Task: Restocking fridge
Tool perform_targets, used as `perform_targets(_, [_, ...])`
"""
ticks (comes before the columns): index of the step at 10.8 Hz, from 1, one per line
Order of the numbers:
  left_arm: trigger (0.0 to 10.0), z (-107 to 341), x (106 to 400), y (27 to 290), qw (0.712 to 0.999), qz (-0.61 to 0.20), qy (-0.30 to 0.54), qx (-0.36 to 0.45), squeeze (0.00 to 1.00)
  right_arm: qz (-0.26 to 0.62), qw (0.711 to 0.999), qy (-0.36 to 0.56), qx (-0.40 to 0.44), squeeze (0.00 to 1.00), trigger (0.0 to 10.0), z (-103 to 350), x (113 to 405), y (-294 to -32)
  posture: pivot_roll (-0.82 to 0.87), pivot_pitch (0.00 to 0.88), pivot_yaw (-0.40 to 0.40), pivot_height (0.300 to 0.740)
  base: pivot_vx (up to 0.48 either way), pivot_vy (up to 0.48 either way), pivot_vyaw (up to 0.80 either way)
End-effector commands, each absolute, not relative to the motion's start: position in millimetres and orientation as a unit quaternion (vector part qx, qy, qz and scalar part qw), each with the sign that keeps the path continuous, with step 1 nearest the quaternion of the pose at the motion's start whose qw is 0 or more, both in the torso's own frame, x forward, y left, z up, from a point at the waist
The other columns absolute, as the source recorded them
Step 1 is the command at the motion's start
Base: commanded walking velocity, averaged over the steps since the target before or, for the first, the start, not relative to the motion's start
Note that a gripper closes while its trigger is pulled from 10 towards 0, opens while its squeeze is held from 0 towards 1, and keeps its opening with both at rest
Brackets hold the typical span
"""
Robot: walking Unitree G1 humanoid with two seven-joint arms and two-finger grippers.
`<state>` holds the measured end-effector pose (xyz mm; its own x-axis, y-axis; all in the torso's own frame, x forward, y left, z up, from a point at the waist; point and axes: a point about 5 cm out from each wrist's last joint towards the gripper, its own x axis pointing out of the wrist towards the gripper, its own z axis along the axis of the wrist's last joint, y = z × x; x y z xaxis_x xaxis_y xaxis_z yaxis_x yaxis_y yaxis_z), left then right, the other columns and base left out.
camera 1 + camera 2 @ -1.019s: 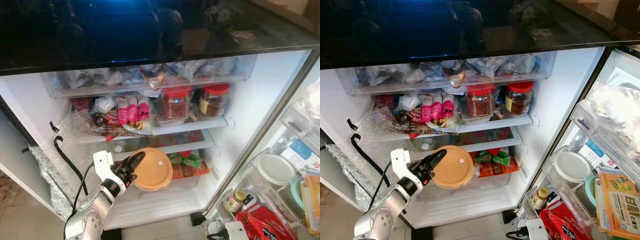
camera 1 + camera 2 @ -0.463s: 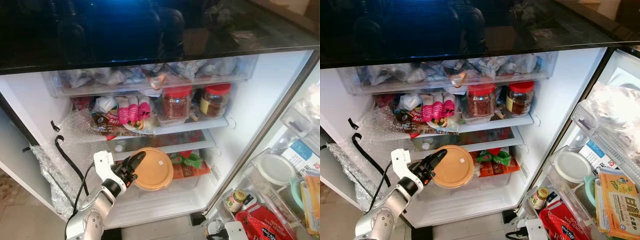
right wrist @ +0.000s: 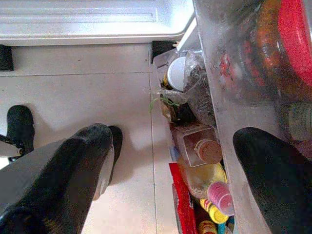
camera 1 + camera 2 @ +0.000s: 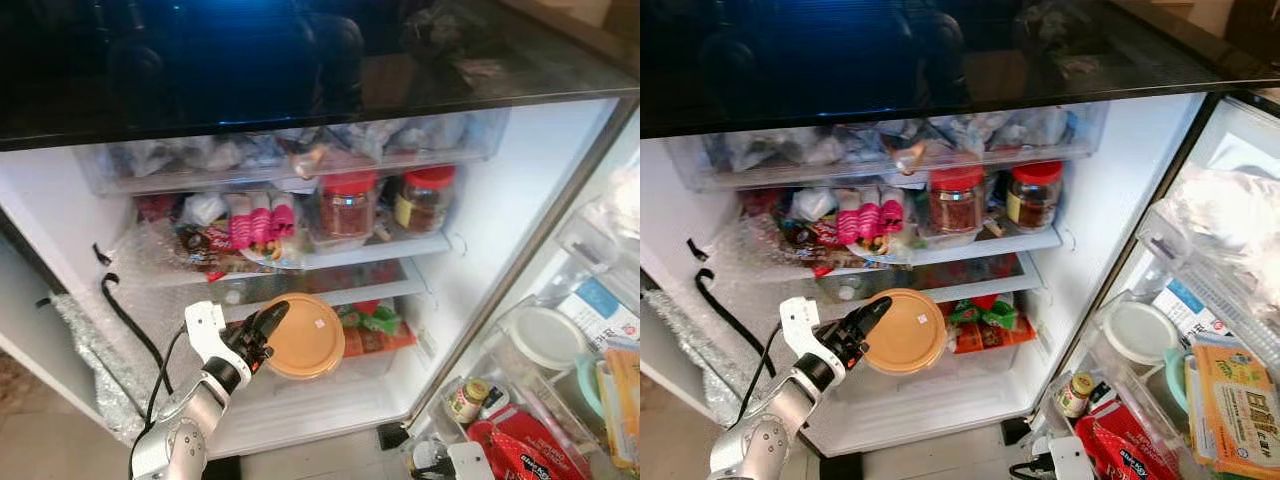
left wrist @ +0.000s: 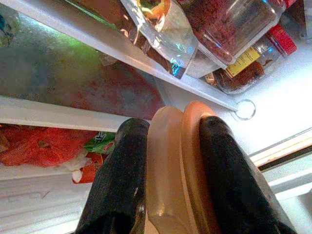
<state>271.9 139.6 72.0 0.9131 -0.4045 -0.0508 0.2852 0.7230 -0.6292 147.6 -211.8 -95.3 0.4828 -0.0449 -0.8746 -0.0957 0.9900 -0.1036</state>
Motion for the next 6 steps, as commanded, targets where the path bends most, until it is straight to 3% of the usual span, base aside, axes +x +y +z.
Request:
perform_targets(1, [10.0,75.0,274.7,138.9,0.924,-0.187,0.087,-0.321,0.0,0.006,0.858,0.508,-0.074,0.0,10.0,-94.0,148.0,-217.9,-0.1,0.0,-0.037,0.74,0.0,0.0,0.0])
perform_targets(6, [10.0,74.9,275.1,138.5,0.924,-0.188,0.085,-0.321,0.0,0.006,0.858,0.508,-0.074,0.0,10.0,-93.9,148.1,-218.3,-0.1,0.0,-0.037,0.74,0.0,-0.275,0.0])
